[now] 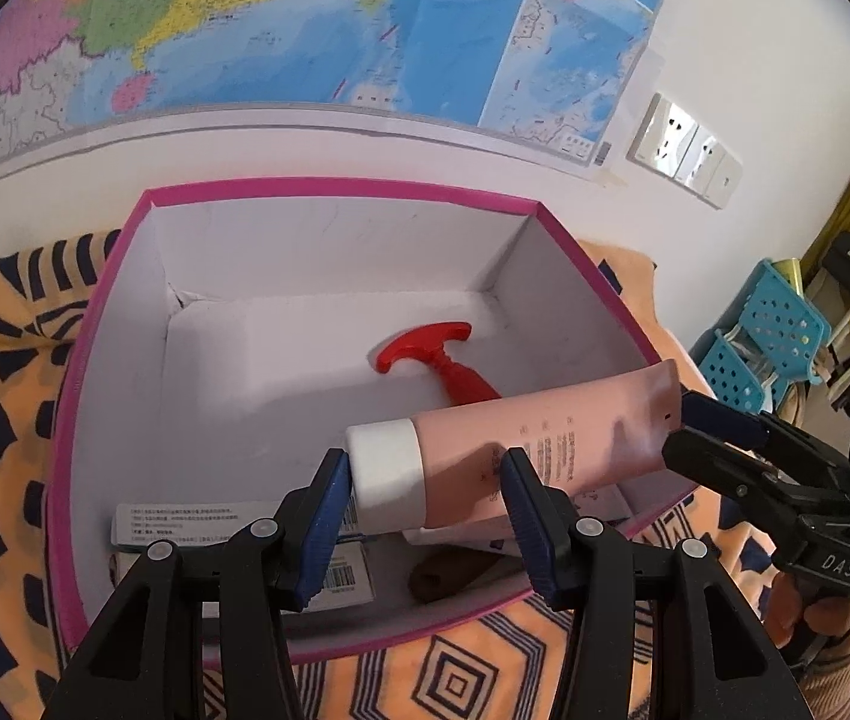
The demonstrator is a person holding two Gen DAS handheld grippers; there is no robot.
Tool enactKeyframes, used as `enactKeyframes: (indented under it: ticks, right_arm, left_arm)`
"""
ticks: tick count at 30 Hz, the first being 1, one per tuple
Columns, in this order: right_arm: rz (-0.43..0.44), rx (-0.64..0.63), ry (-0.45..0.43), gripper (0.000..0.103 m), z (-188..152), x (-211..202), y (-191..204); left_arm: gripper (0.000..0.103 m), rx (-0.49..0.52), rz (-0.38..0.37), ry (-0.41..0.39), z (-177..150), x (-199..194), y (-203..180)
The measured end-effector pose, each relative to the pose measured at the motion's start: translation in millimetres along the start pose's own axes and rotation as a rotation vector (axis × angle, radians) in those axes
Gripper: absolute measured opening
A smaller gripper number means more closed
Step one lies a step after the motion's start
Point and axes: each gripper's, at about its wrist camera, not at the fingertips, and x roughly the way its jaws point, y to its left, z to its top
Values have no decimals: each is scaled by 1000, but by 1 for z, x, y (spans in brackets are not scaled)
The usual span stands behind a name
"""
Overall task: Organize rigid objects
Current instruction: 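Lower the plain pink tube into the box and open the right gripper, then withdraw the open right gripper from the box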
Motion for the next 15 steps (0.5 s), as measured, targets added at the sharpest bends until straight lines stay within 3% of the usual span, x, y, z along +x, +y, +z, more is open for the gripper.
enactKeyframes:
  ticks: [9,11,15]
  right_arm:
    - [-31,-10,-21,65,-4,-3,7]
    - [-34,-17,-24,66,-6,-5,9]
    - [-16,-25,-33,66,-15,-12,14]
  left_arm:
    - [60,51,28,-41,-8,-12,-8]
    - [68,61,33,-55,-13,-17,-9]
    - [74,95,33,-109,-26,-36,-13]
